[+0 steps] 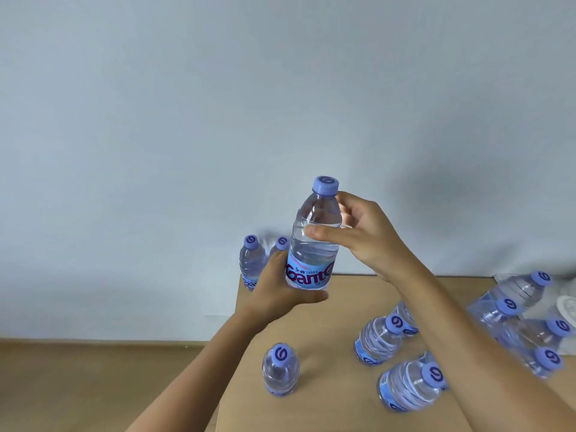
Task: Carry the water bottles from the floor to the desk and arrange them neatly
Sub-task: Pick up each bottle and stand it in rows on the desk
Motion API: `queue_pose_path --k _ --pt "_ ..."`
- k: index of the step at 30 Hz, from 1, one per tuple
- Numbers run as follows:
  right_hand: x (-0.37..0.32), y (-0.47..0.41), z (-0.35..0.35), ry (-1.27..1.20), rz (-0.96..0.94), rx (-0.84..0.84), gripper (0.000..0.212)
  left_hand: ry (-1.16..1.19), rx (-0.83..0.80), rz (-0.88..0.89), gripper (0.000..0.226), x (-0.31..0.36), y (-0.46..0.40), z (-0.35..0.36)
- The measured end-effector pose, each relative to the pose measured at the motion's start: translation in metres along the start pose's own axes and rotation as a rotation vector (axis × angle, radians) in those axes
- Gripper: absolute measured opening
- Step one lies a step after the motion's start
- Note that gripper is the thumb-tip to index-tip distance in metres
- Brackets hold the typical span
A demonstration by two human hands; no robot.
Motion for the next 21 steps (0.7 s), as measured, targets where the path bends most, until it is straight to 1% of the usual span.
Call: queue_pose_path --k 3,7,11,15,17,19,21 --pt "0.032 0.001 0.003 0.037 0.057 -0.001 0.032 -0.055 -0.001 -0.027 0.058 -0.025 -0.005 0.007" --pt "0.075 0.002 0.005 0.056 0.127 -0.009 0.032 -0.088 -0.032 -0.095 0.058 -0.067 -0.013 0.017" --pt "0.122 0.005 0.006 0.054 0.206 0.01 0.031 -0.058 -0.104 -0.223 0.077 -0.117 -0.023 0.032" --pt "0.162 0.009 0.008 0.065 0.263 0.016 0.033 -0.103 -0.134 -0.243 0.077 -0.153 -0.034 0.05" --pt "0.18 0.011 0.009 0.091 0.288 0.021 0.035 -0.174 -0.132 -0.238 0.076 -0.169 -0.038 0.055" --pt "0.196 0.014 0.008 0.134 0.309 0.033 0.038 -0.27 -0.121 -0.223 0.079 -0.182 -0.042 0.056" --pt "0.209 0.018 0.008 0.176 0.321 0.041 0.042 -0.319 -0.109 -0.217 0.079 -0.193 -0.044 0.058"
Point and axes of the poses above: each hand's wrist, its own y-axis away from the middle knuckle, its own z-axis out of the palm, x = y × z, the point moved 10 cm from there along -y, towards the middle knuckle, and after that the axes turned 10 degrees about x, right-handed, at the moved point
